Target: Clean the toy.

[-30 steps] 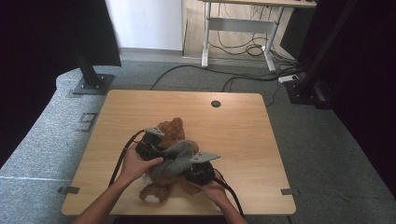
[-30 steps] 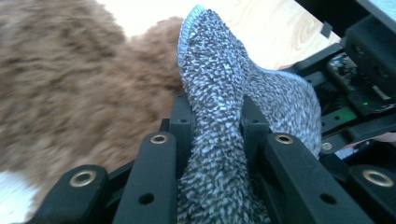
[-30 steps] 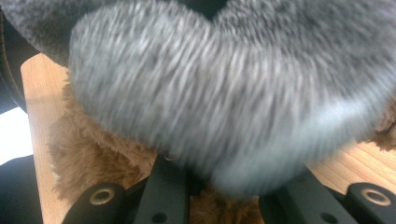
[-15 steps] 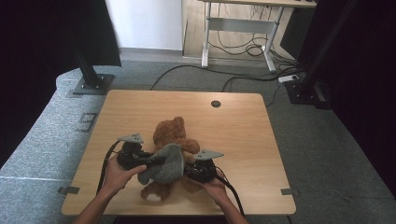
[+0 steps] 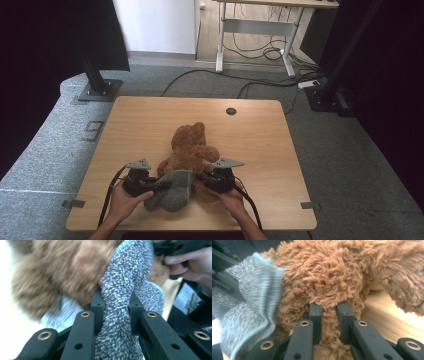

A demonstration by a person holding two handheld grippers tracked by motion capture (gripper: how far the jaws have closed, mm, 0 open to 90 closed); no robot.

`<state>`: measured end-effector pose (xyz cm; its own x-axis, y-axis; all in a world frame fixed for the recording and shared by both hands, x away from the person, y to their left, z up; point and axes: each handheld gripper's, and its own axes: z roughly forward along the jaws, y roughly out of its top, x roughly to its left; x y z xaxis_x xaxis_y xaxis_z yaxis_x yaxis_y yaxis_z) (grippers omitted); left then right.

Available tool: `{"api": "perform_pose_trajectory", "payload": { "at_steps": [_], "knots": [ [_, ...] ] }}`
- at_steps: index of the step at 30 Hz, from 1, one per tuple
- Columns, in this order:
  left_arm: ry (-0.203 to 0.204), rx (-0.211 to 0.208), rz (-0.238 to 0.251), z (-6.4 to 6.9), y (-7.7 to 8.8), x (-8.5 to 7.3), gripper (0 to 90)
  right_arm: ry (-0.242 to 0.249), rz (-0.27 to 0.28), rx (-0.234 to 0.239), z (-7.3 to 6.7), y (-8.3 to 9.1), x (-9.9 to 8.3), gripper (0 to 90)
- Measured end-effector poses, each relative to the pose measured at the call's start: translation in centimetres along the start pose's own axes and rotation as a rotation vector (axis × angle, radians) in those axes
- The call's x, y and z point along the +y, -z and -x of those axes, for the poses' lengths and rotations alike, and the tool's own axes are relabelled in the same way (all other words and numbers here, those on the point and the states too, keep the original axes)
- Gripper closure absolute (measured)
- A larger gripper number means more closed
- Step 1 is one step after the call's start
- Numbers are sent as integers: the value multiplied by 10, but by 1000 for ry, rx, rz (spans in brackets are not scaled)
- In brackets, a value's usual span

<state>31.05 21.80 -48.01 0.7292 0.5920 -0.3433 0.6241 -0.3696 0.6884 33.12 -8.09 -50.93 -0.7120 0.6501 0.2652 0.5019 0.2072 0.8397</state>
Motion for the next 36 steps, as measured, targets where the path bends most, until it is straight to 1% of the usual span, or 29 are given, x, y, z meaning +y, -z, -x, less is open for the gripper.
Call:
{"api": "perform_pose_trajectory", "payload": {
  "at_steps": [1, 3, 4, 6, 8, 9, 10, 12, 14, 15, 16, 18, 21, 24, 25, 31, 36],
  "knots": [
    [9, -4, 1, -2, 1, -1, 724, -3, 4, -1, 1, 0, 0, 773],
    [9, -15, 4, 0, 2, -3, 724, -12, 4, 1, 3, 1, 0, 773],
    [-1, -28, 4, 4, 2, -3, 724, -11, 5, 1, 3, 1, 0, 773],
    [-18, -74, 2, 13, 0, -3, 723, -10, 6, -2, 3, 1, 0, 773],
    [-48, -110, -10, 25, -5, -2, 723, -13, 7, -2, 4, 1, 1, 773],
    [-68, -125, -24, 32, -10, -1, 723, -13, 7, -3, 4, 1, 1, 773],
    [-77, -131, -31, 36, -13, -1, 723, -13, 8, -3, 3, 1, 1, 773],
    [-96, -146, -57, 45, -25, 1, 723, -14, 8, -2, 3, 0, 1, 772],
    [-110, -144, -94, 49, -41, 2, 723, -16, 8, 0, 3, 1, 1, 772],
    [-114, -130, -107, 51, -48, 2, 723, -18, 7, 2, 4, 1, 0, 772],
    [-114, -117, -116, 50, -53, 2, 723, -21, 5, 1, 4, 1, 0, 772],
    [-97, -101, -123, 46, -61, 2, 723, -20, 6, 5, 4, 2, 0, 772],
    [-89, -80, -118, 41, -61, 1, 725, -21, 4, 10, 5, 3, -1, 771],
    [-85, -54, -109, 36, -56, -1, 727, -22, 6, 11, 5, 3, 0, 772],
    [-73, -49, -105, 32, -52, -3, 727, -22, 6, 12, 5, 3, 0, 772],
    [-31, -37, -91, 15, -35, -14, 730, -23, 5, 20, 5, 4, -1, 771],
    [0, -21, -71, 2, -18, -24, 728, -23, 7, 10, 6, 4, -1, 771]
  ]
}}
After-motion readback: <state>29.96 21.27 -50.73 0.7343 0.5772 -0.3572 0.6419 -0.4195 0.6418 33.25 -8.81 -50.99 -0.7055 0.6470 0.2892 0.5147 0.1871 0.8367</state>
